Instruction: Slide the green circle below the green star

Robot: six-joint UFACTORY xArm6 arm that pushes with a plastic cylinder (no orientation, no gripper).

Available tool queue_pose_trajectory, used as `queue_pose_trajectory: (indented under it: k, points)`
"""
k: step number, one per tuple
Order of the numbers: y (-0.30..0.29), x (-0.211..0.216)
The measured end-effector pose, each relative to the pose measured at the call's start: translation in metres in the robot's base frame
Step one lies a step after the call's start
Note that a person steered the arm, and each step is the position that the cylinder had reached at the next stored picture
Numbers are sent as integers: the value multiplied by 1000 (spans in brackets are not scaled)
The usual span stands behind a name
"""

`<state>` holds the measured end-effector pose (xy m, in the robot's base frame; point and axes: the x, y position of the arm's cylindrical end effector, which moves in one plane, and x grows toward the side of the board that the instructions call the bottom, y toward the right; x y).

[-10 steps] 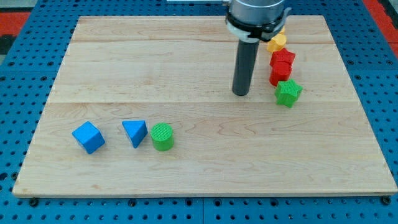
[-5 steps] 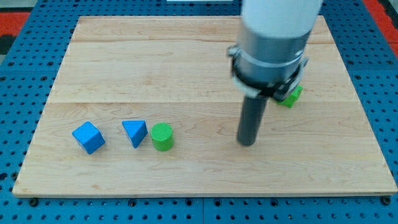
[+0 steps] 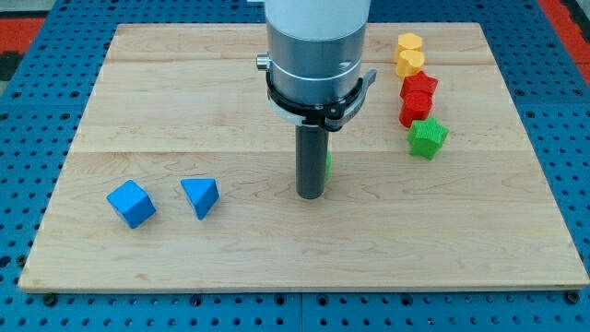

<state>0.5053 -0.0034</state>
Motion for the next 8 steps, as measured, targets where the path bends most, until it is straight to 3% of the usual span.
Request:
queue_pose_trajectory:
  k: [1, 3, 5, 6, 8]
  points:
    - [-59, -11]
    - [18, -38]
    - [105, -38]
    - [107, -32]
    - [26, 54]
